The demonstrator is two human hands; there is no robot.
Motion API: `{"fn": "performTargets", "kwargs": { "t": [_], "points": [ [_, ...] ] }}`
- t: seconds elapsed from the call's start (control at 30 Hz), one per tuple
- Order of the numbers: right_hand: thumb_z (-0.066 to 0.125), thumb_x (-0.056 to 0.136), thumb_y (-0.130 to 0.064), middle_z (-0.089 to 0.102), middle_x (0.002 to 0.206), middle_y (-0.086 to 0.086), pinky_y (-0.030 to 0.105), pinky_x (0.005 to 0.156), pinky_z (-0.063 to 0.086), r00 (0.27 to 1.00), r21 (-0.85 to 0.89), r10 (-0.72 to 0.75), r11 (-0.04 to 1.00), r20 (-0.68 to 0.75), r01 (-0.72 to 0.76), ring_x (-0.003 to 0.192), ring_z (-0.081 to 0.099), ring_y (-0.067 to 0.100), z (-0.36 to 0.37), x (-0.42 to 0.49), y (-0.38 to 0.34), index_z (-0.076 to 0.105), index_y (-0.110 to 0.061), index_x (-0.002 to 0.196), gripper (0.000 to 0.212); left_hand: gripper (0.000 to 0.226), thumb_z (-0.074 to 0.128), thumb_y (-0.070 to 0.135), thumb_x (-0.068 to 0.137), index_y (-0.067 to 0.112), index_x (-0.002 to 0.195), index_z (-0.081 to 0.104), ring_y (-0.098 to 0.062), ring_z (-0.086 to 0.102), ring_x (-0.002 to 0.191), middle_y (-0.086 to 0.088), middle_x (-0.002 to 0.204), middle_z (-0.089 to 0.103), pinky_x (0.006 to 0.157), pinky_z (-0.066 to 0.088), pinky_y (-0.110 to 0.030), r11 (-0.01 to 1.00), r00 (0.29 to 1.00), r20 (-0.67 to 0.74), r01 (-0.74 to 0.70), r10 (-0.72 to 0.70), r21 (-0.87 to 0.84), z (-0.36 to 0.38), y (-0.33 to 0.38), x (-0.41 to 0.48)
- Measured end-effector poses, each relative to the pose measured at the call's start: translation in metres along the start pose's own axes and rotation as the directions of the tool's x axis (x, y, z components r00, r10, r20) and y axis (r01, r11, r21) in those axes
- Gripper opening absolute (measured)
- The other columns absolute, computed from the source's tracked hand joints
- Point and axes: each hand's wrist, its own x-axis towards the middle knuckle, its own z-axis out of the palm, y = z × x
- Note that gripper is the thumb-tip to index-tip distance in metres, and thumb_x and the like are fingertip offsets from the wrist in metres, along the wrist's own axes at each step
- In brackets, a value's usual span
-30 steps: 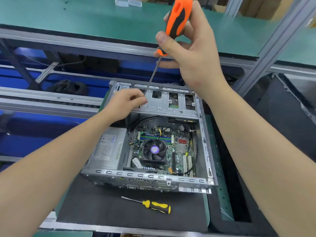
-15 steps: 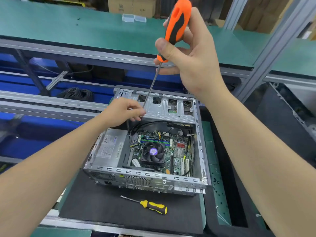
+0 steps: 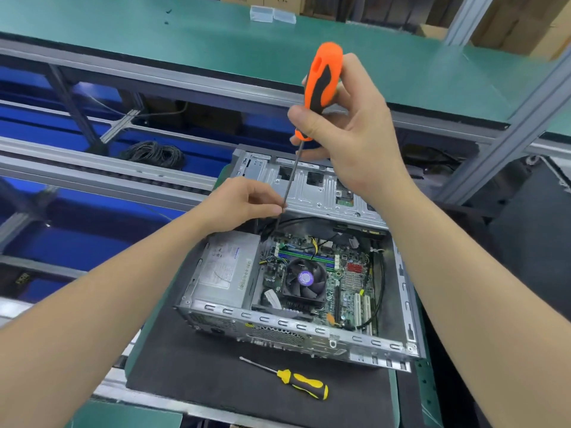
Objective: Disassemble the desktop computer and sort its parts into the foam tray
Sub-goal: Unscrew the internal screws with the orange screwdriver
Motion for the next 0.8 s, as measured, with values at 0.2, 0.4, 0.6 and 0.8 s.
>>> {"fn": "performTargets", "kwargs": {
  "t": [0.2, 0.4, 0.6, 0.8],
  "points": [
    [0.075, 0.094, -0.027, 0.057, 0.084, -0.003, 0.054, 0.061, 0.062, 0.998, -0.019, 0.058, 0.998, 0.008, -0.058, 0.077, 0.069, 0.04, 0.01, -0.003, 0.02, 0.048, -0.026, 0.095, 0.027, 0.021, 0.071, 0.042, 0.093, 0.032, 0.111, 0.076, -0.022, 0.075, 0.099, -0.001, 0.105, 0.079, 0.091, 0.061, -0.045, 0.975, 0.997, 0.042, -0.052, 0.062, -0.215, 0.002, -0.001, 0.01],
    [0.074, 0.094, -0.027, 0.057, 0.089, 0.008, 0.053, 0.058, 0.063, 0.993, -0.033, 0.118, 0.992, 0.011, -0.118, 0.076, 0.069, 0.043, 0.017, -0.012, 0.038, 0.048, -0.014, 0.105, 0.031, 0.017, 0.07, 0.04, 0.096, 0.032, 0.11, 0.075, -0.019, 0.076, 0.094, 0.004, 0.099, 0.079, 0.089, 0.06, -0.032, 0.987, 0.987, 0.127, -0.076, 0.095, -0.144, 0.009, -0.007, 0.014],
    [0.074, 0.094, -0.026, 0.059, 0.087, 0.005, 0.053, 0.056, 0.062, 0.99, -0.032, 0.139, 0.99, -0.01, -0.14, 0.077, 0.071, 0.039, 0.017, -0.017, 0.042, 0.049, -0.013, 0.107, 0.031, 0.013, 0.066, 0.028, 0.1, 0.027, 0.109, 0.076, -0.019, 0.075, 0.094, 0.003, 0.1, 0.079, 0.086, 0.06, -0.03, 0.985, 0.986, 0.143, -0.062, 0.085, -0.158, 0.011, -0.006, 0.013],
    [0.073, 0.096, -0.023, 0.059, 0.084, -0.01, 0.054, 0.055, 0.062, 0.992, 0.012, 0.125, 0.992, -0.009, -0.125, 0.076, 0.075, 0.034, 0.012, -0.013, 0.029, 0.047, -0.021, 0.101, 0.027, 0.015, 0.063, 0.024, 0.102, 0.016, 0.109, 0.075, -0.032, 0.072, 0.094, -0.006, 0.1, 0.078, 0.082, 0.061, -0.042, 0.966, 0.983, 0.138, -0.085, 0.122, -0.246, 0.008, -0.002, 0.011]
  ]
}}
